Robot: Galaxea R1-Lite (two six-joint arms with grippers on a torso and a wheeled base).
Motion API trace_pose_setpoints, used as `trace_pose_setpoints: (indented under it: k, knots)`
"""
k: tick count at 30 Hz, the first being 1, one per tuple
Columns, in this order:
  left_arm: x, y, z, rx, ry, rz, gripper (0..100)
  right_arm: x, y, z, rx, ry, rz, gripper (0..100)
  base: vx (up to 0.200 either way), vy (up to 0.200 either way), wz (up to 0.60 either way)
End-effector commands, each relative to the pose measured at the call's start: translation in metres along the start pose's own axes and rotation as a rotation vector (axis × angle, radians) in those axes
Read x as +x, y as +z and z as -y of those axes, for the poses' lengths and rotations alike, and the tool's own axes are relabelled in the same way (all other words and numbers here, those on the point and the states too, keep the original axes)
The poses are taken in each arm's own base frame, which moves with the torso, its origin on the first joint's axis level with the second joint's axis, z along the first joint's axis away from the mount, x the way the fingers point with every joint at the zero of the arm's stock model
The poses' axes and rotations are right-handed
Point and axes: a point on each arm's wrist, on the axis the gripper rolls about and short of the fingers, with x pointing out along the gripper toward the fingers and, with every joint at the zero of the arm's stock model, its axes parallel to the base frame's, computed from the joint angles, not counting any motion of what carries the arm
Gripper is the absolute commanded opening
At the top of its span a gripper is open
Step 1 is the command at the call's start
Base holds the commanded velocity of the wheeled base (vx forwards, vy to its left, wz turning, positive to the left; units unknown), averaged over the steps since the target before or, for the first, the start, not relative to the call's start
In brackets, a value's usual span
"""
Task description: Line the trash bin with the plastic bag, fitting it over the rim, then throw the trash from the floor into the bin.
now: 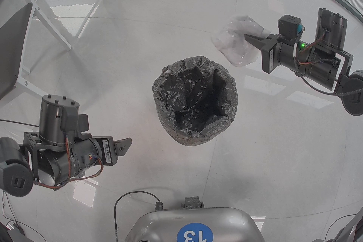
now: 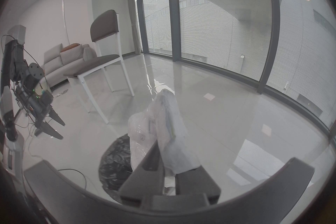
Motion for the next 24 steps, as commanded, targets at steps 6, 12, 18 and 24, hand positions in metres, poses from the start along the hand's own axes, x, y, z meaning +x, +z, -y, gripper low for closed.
trace_pose_setpoints:
  k: [6,12,18,24]
  knots:
    - [-0.010,0.000,-0.006,-0.018,0.004,0.025,100,-0.003,0.019,-0.034,0.008,0.086,0.021,0,0.000,0.000,0.00]
    - [-0.010,0.001,-0.006,-0.017,0.002,0.031,100,-0.003,0.022,-0.045,0.005,0.121,0.014,100,0.000,0.000,0.00]
    - [-0.014,0.002,-0.007,-0.019,-0.001,0.038,100,-0.004,0.025,-0.046,0.002,0.125,0.022,100,0.000,0.000,0.00]
    - [-0.016,-0.001,-0.008,-0.017,-0.001,0.035,100,-0.005,0.028,-0.044,-0.004,0.119,0.032,100,0.000,0.000,0.00]
